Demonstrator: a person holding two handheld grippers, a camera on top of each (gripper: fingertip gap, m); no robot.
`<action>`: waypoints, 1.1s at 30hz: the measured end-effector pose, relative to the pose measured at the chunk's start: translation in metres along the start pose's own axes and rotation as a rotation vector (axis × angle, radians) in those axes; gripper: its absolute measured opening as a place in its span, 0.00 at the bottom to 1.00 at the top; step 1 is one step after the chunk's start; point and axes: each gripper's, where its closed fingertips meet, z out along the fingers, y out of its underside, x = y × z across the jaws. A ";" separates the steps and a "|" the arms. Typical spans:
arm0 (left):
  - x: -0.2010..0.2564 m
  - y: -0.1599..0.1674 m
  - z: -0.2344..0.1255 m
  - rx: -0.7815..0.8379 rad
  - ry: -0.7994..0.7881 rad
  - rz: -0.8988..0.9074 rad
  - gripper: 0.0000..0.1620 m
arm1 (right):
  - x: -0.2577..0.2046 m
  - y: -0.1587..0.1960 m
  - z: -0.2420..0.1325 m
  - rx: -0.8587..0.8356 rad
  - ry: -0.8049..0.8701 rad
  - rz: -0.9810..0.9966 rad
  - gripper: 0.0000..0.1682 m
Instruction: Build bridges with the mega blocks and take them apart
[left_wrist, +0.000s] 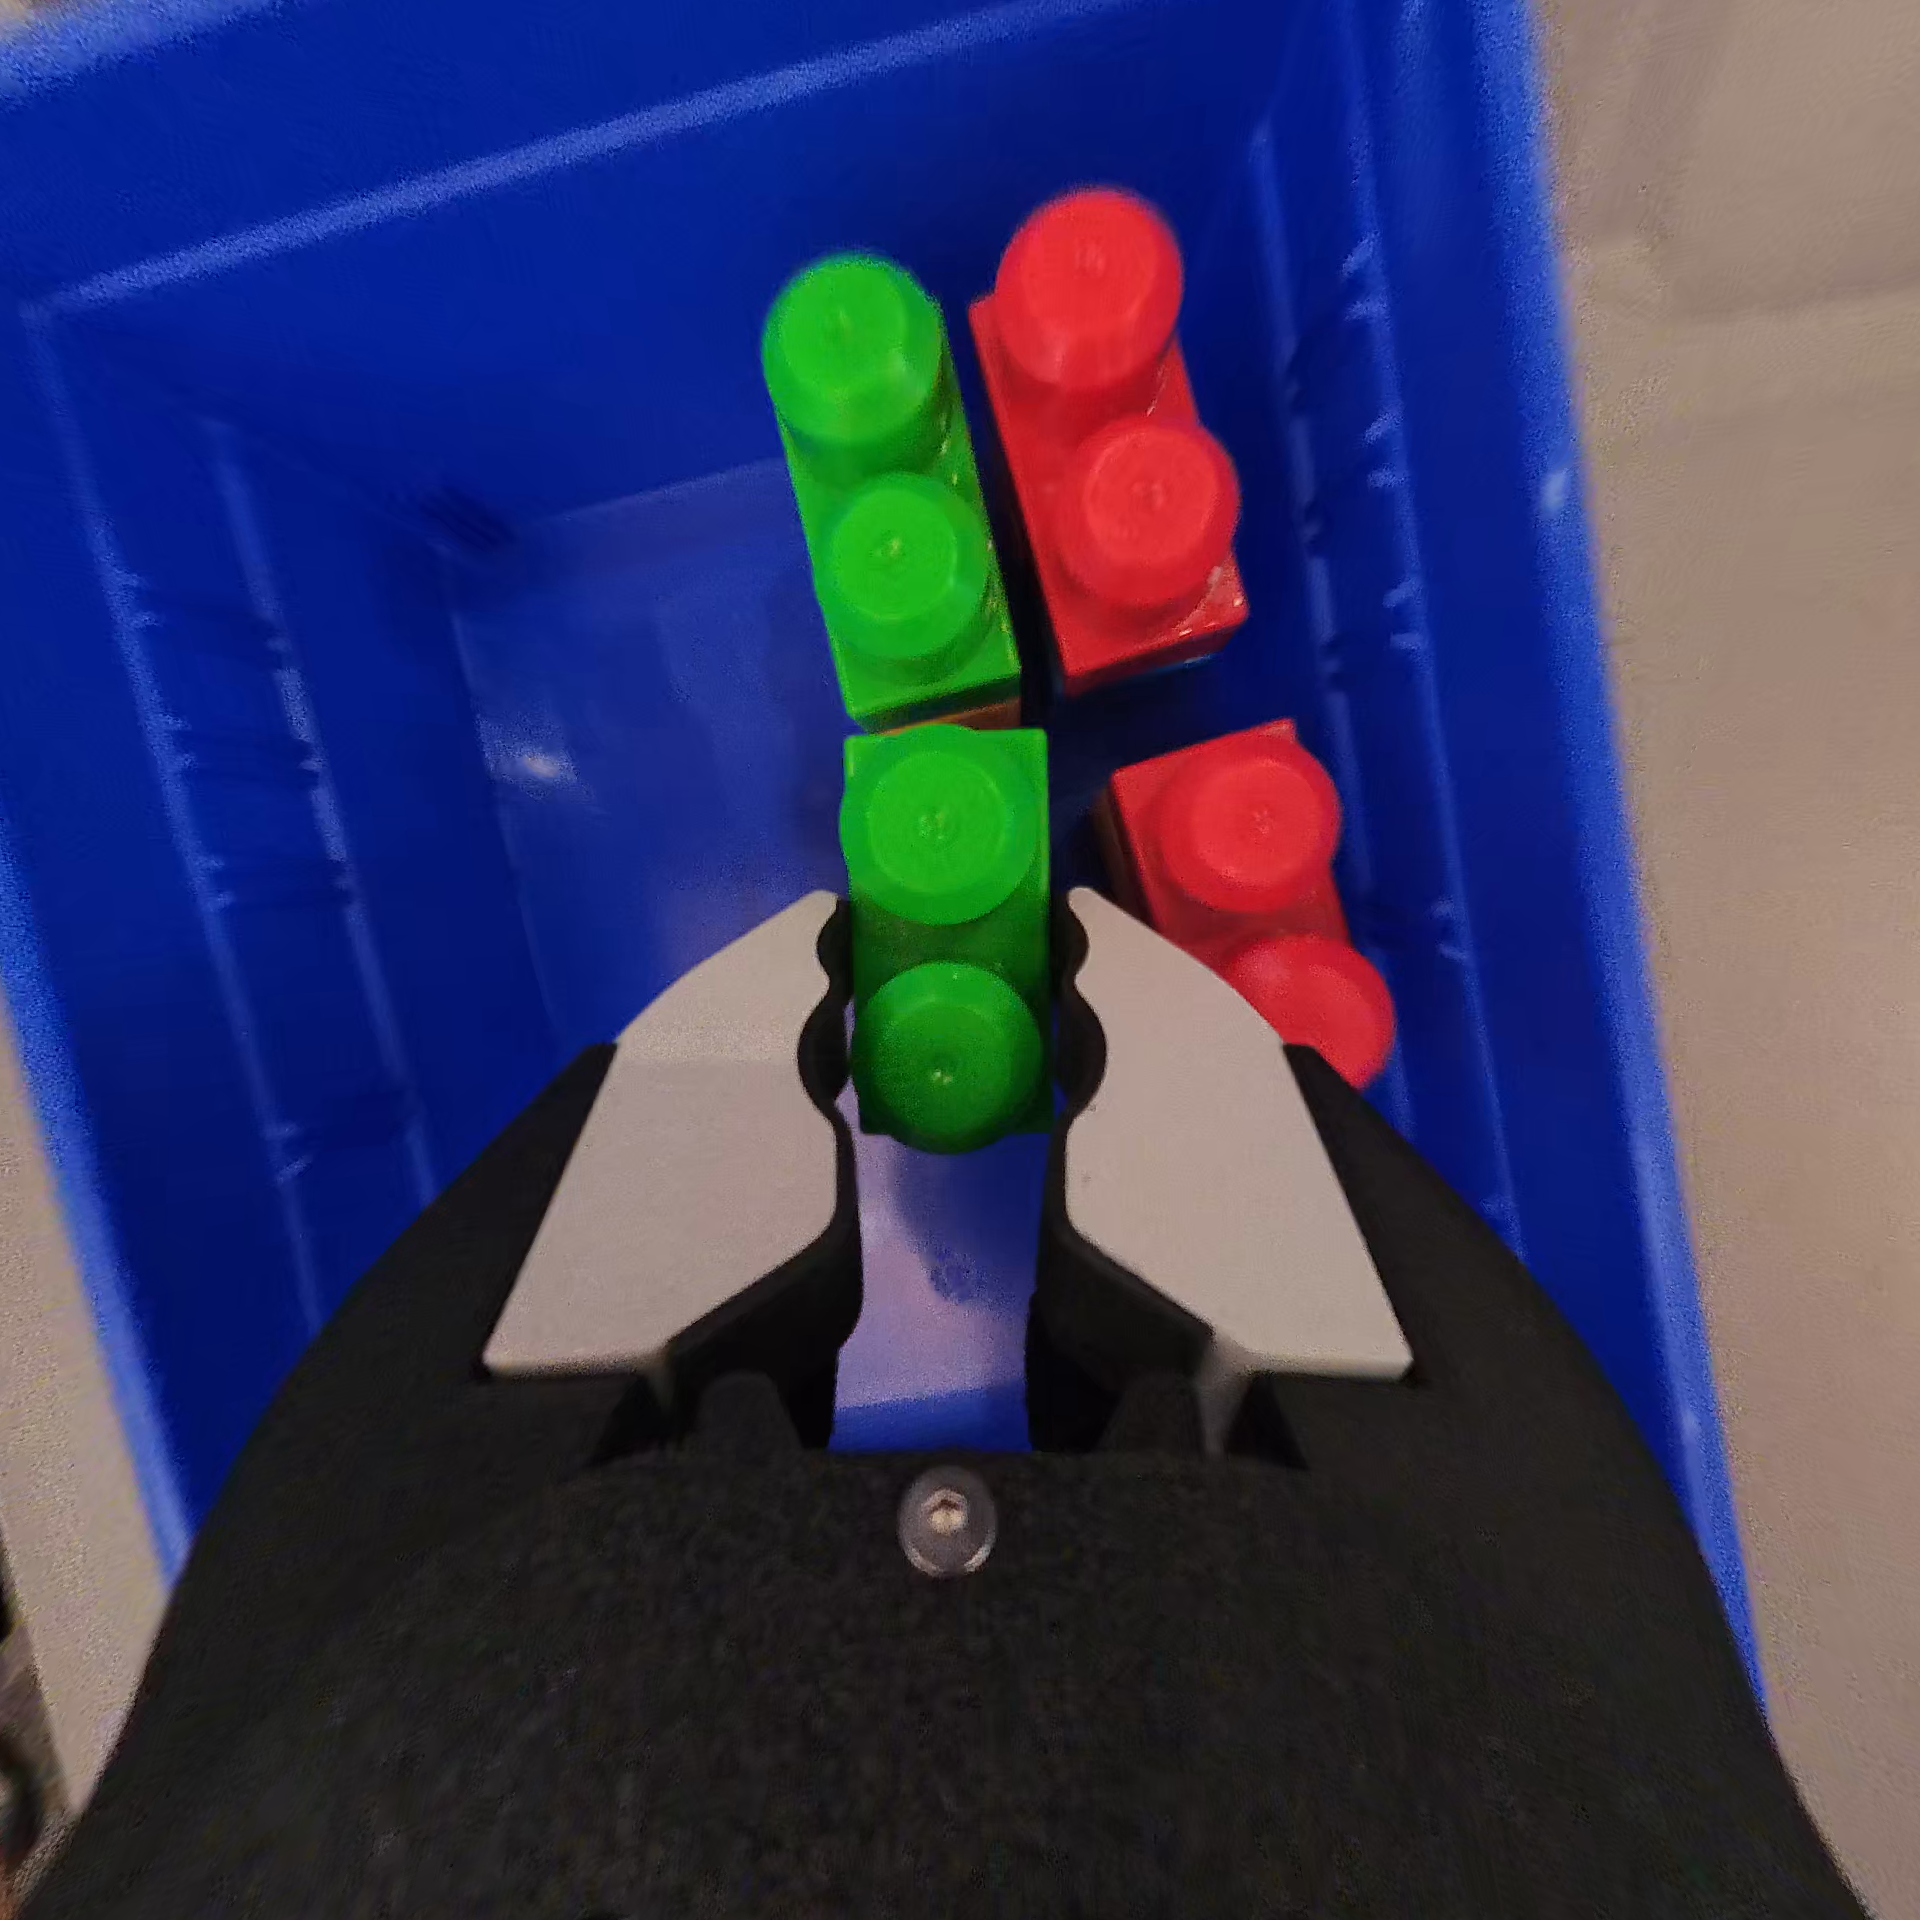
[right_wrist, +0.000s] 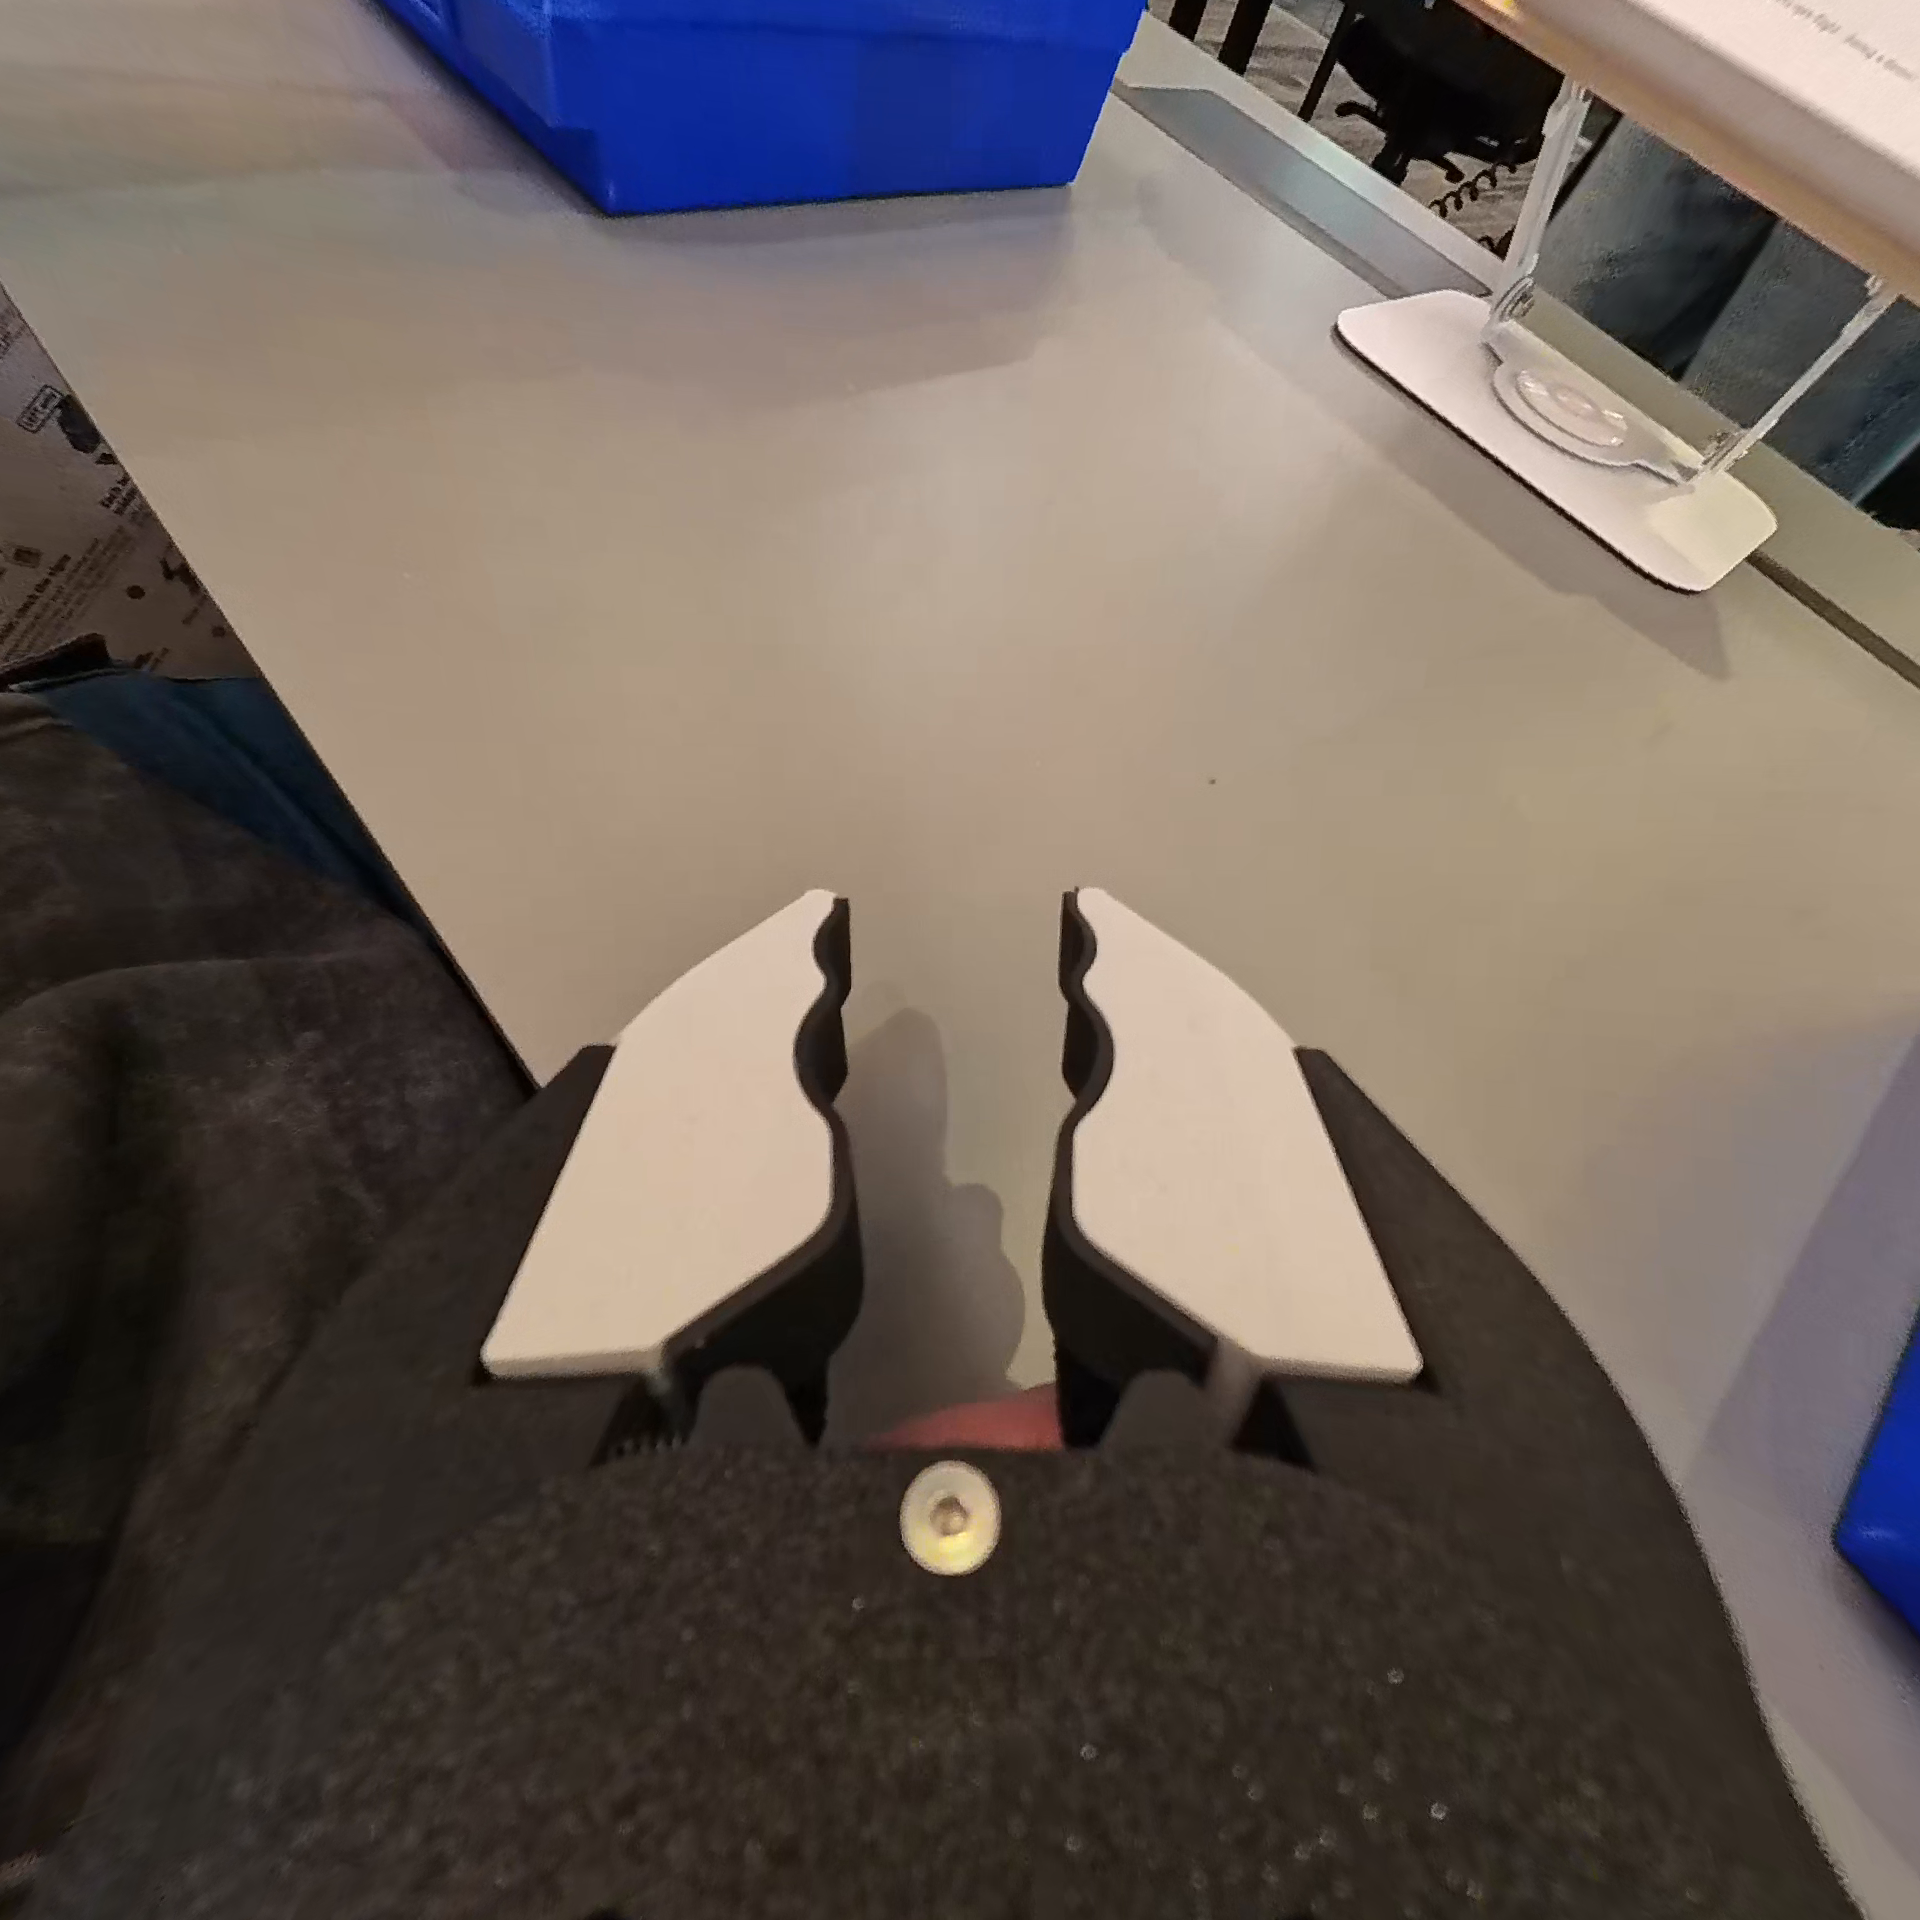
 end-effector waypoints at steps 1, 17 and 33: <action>0.000 -0.002 -0.011 0.045 0.010 -0.002 0.22 | 0.000 0.000 0.000 0.002 -0.001 0.002 0.23; 0.164 0.034 -0.207 0.784 1.047 -0.018 0.22 | 0.005 -0.094 0.004 0.245 -0.413 0.446 0.24; 0.304 0.071 -0.206 0.794 1.328 -0.022 0.22 | 0.005 -0.174 0.023 0.639 -0.810 0.839 0.22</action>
